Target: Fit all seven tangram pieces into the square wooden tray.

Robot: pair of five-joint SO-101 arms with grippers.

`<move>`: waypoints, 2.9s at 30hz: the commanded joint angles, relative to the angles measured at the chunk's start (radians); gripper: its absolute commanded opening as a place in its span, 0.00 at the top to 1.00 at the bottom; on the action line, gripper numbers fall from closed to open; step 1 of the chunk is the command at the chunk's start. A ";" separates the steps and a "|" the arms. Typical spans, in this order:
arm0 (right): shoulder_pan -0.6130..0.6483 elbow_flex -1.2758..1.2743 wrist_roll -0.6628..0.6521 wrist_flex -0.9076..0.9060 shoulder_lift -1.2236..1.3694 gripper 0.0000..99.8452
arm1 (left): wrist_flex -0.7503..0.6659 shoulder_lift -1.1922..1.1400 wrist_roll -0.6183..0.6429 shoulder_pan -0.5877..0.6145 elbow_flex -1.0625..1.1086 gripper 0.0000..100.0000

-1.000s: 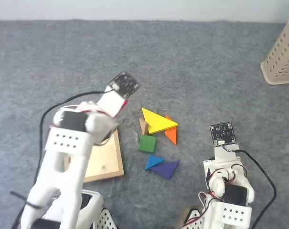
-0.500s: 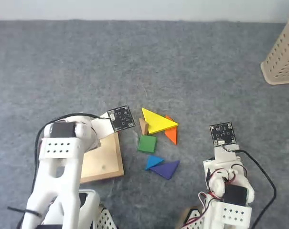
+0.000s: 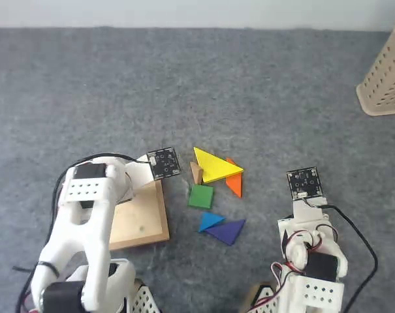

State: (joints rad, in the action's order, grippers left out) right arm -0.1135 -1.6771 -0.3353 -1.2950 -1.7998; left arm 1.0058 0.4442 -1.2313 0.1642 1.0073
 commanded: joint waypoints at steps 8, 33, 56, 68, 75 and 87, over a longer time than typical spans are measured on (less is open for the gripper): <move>-0.012 -0.006 -0.012 0.013 -0.015 0.99 | -0.038 -0.014 -0.074 0.089 -0.035 0.97; -0.012 -0.006 -0.012 0.013 -0.015 0.99 | 0.140 0.121 -0.075 0.081 -0.045 0.88; -0.012 -0.006 -0.012 0.013 -0.015 0.99 | 0.221 0.345 0.735 0.318 0.085 0.88; -0.012 -0.006 -0.012 0.013 -0.015 0.99 | 0.199 -0.087 0.875 0.319 -0.033 0.88; -0.012 -0.006 -0.012 0.013 -0.015 0.99 | 0.052 -0.161 0.878 0.318 0.018 0.88; -0.012 -0.006 -0.012 0.013 -0.015 0.99 | -0.052 -0.199 0.881 0.242 -0.064 0.88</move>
State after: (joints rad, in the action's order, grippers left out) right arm -0.1135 -1.6771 -0.3353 -1.2950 -1.7998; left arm 1.0579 0.2585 -0.3721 0.4634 0.9843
